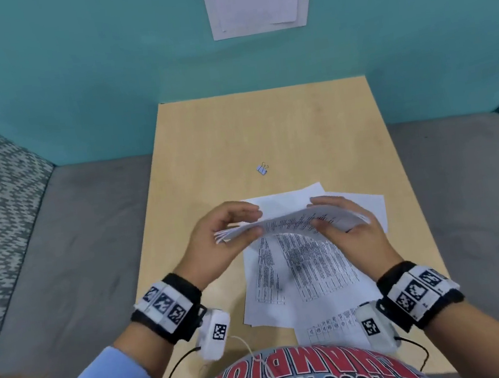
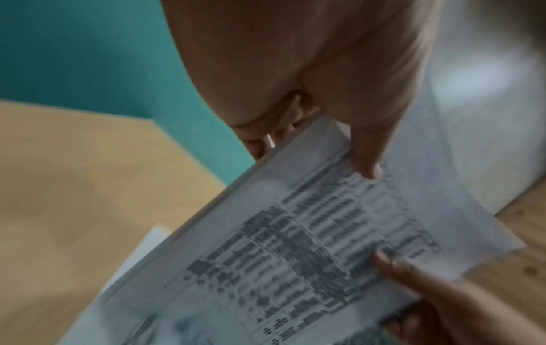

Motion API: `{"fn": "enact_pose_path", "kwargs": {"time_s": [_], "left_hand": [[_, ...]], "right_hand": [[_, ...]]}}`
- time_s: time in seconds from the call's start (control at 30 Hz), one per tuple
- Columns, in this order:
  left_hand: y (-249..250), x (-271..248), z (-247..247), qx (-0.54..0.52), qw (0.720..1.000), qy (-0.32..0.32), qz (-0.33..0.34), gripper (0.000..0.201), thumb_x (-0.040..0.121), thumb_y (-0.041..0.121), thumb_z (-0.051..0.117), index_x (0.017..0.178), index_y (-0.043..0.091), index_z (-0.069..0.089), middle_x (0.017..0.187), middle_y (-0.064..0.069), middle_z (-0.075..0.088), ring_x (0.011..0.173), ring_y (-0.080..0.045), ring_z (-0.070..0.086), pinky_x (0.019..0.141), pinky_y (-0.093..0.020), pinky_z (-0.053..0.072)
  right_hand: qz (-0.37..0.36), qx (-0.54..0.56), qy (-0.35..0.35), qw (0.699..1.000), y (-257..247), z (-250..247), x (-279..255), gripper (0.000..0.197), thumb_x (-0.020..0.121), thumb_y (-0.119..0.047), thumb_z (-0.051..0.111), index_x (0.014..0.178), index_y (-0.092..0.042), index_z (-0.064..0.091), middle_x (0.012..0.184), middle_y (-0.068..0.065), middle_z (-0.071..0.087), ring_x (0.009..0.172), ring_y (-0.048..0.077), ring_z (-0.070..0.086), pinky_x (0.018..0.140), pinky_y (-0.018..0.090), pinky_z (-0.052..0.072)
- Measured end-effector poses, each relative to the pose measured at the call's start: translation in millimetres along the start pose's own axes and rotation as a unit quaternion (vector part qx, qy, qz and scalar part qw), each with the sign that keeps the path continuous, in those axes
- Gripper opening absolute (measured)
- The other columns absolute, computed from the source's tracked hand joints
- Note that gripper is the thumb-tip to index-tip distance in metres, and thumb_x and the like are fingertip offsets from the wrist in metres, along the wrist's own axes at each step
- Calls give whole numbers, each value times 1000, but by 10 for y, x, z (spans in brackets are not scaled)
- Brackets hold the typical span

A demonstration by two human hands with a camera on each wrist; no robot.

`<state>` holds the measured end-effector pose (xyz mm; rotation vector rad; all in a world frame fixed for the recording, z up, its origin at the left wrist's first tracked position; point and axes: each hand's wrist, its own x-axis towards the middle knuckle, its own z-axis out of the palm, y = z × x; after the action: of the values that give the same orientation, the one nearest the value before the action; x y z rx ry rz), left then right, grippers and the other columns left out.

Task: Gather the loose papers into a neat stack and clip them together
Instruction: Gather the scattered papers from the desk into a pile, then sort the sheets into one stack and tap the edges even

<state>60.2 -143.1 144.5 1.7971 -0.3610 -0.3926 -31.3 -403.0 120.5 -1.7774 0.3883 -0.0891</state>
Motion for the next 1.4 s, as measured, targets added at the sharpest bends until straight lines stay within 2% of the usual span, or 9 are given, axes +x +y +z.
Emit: {"fn": "enact_pose_path", "kwargs": {"time_s": [0.1,0.33,0.5,0.7,0.8,1.03,1.2,1.3,1.4], "left_hand": [[-255,59,206,1,999,11,-53,23,91,10,81,101,31,78,100,19,80,92,0,72,83,-25,52],[-143,98,286,-76,994,56,-49,25,93,15,79,105,36,74,96,18,81,93,-2,75,87,-22,59],[-381,-7,344,-24,989,11,-145,27,80,46,85,105,50,75,115,-6,81,109,-23,76,100,-54,59],[-350,67,291,-63,992,83,-66,31,91,23,82,94,54,78,109,0,83,108,-16,77,96,-38,62],[-521,50,317,-18,992,51,-115,17,89,30,84,98,43,79,106,5,83,103,-11,78,96,-42,63],[-905,-43,282,14,982,62,-176,5,90,34,82,90,37,78,99,6,83,96,-13,79,89,-43,65],[-1037,14,-51,39,971,82,-221,31,91,34,81,77,8,75,74,4,75,71,-20,71,68,-34,55],[-1075,19,-382,54,968,97,-226,28,95,22,79,72,11,66,58,18,61,56,-2,54,58,-22,43],[-1143,-47,-696,70,961,130,-236,14,93,19,80,97,7,76,90,1,77,80,-14,69,75,-32,56]], "right_hand": [[60,-23,9,998,149,110,14,10,93,-27,76,102,-25,77,55,-24,65,46,-4,56,51,18,45],[17,0,53,998,88,141,50,21,94,-22,75,79,-34,68,52,-23,65,49,-4,60,52,9,44],[107,-34,39,993,274,216,24,45,91,-30,79,55,-27,51,37,-14,49,36,2,42,50,23,37],[38,16,99,994,64,211,37,12,90,-33,80,79,-29,77,83,13,80,67,20,70,69,22,58],[93,-51,48,993,245,286,72,29,88,-42,78,85,-13,76,83,20,77,64,24,67,66,42,60],[120,-71,-1,990,456,371,114,13,94,-36,74,94,-23,75,94,0,80,88,14,75,79,34,60],[153,-100,-22,983,876,212,214,35,93,-46,73,118,-22,70,118,-5,75,111,14,71,95,36,58],[239,-291,-18,926,1295,27,374,76,87,-51,77,146,-12,51,147,15,51,132,34,55,109,48,48],[270,-409,-12,872,1525,-23,482,106,72,-63,83,150,-6,41,150,22,41,138,42,44,106,53,47]]}}
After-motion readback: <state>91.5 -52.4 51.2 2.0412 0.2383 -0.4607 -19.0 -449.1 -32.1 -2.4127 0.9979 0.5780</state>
